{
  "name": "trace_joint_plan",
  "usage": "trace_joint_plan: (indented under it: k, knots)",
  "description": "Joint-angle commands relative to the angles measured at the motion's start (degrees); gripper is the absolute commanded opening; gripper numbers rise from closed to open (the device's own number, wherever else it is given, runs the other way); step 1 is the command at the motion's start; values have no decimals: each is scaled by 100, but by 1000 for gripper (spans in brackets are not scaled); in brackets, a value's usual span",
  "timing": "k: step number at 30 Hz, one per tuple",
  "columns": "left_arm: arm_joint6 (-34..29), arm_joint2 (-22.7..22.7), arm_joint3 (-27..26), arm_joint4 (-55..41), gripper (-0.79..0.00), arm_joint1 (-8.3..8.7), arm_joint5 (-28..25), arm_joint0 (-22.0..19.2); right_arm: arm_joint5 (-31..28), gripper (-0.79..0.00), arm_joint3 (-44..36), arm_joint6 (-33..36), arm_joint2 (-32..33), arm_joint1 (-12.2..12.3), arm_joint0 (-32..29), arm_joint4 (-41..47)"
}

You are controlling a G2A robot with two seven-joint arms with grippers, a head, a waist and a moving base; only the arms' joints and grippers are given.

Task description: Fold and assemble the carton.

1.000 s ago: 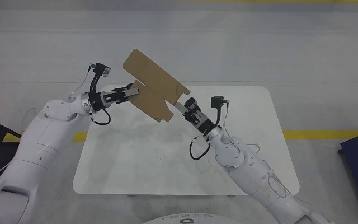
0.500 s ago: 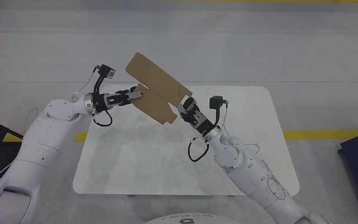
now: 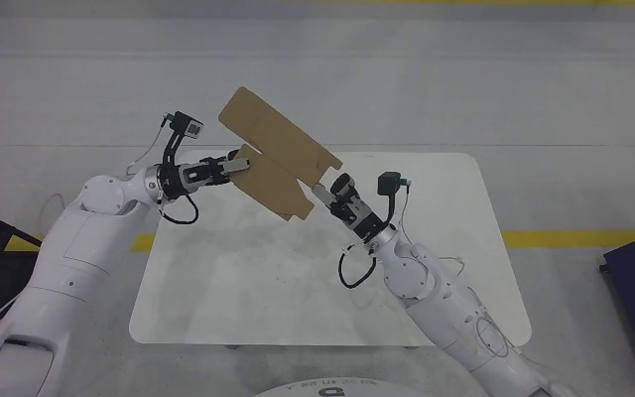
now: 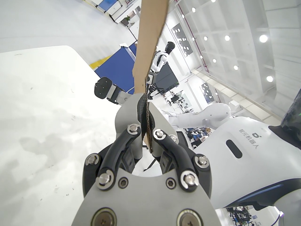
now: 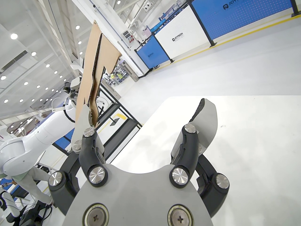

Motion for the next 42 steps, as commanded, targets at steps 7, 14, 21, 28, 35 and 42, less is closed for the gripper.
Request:
trace_joint_plan:
  k: [7,14,21,28,35,42]
  knots:
    - [-157,-106,-58,-71,-785,-9,158,66,-30,-74,-32,38,51,-35,-30,-74]
    - [-240,-91,-40,69,-785,-41,242,55,-100,-74,-140,109,103,-54,-87,-135]
    - [-302,-85,-29,202,-785,-59,304,45,-108,-65,-202,141,142,-79,-124,-185]
    - [-291,-37,20,477,-785,-73,292,15,-160,-65,-256,97,298,-85,-206,-156]
    - [-240,31,-48,725,-785,-72,242,-13,-45,-18,-252,173,301,-108,-216,-396]
    - [-218,86,-36,734,-785,-73,220,-46,-105,0,-234,234,219,-139,-194,-644]
